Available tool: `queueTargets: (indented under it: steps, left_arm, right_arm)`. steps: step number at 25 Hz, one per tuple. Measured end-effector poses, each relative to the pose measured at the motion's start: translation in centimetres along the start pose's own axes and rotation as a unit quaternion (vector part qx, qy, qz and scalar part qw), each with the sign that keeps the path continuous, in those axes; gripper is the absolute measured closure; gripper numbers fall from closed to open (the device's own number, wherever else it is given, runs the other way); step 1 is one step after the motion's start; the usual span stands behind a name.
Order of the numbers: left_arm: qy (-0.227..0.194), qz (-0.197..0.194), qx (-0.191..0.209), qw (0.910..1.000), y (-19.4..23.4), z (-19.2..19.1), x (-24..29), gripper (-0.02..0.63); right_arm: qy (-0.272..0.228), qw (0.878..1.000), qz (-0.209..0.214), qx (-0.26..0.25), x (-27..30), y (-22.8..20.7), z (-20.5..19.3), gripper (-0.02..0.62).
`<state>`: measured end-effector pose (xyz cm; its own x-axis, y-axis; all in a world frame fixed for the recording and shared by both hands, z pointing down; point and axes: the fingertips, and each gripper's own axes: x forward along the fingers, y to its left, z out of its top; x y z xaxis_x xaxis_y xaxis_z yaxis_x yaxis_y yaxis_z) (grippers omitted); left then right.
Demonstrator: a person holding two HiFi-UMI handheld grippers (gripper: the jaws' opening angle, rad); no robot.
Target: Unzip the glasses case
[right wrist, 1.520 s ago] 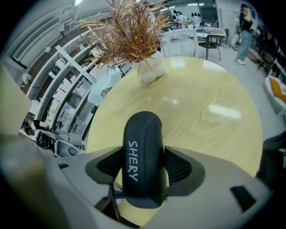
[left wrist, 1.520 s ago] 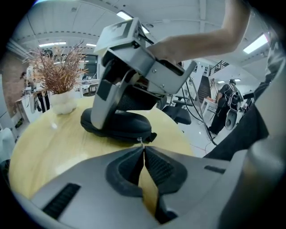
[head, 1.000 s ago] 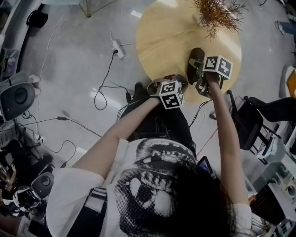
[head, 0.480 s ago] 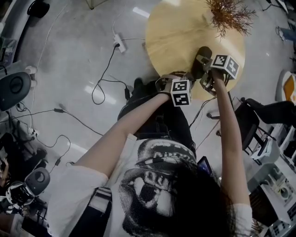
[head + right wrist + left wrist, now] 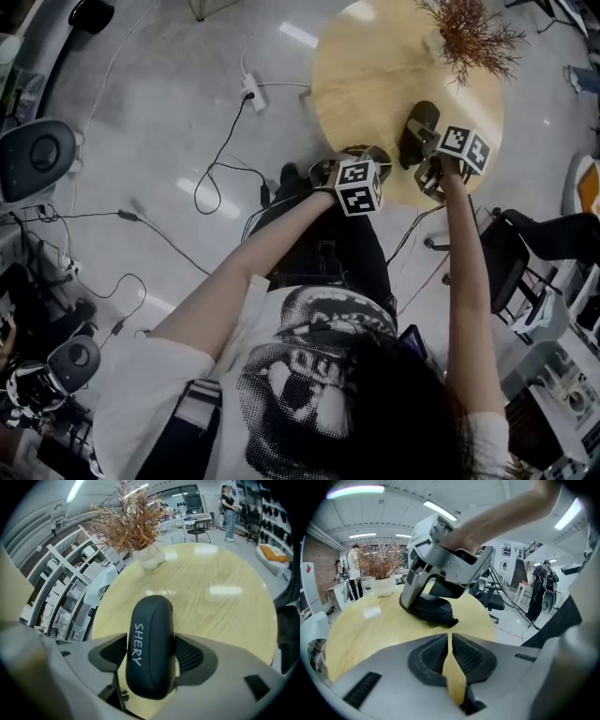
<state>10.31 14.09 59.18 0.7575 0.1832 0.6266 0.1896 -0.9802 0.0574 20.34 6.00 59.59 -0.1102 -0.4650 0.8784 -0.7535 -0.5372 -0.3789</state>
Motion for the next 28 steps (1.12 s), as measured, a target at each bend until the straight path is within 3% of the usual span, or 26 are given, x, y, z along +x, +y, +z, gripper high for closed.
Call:
queueTargets:
  steps: [7, 12, 17, 22, 28]
  left_arm:
    - [-0.009, 0.022, -0.037, 0.9990, 0.7, -0.9, -3.3, 0.588]
    - [-0.017, 0.037, -0.079, 0.9960, 0.5, -1.6, -5.3, 0.588]
    - [-0.020, 0.056, -0.107, 0.9924, -0.2, -2.4, -6.9, 0.588]
    - [-0.016, 0.072, -0.119, 0.9901, -1.9, -3.0, -7.4, 0.588]
    - [-0.020, 0.128, -0.170, 0.9768, -3.5, -3.4, -9.1, 0.588]
  right_arm:
    - [0.006, 0.999, 0.037, -0.011, -0.8, 0.6, -2.9, 0.236]
    - [0.003, 0.997, 0.052, -0.060, -2.7, 1.0, -5.3, 0.243]
    - [-0.029, 0.993, 0.062, -0.094, -4.9, 1.5, -6.9, 0.302]
    - [-0.063, 0.987, 0.108, -0.100, -7.6, 2.1, -8.9, 0.324]
    - [-0.078, 0.971, 0.155, -0.166, -10.6, 3.0, -12.6, 0.353]
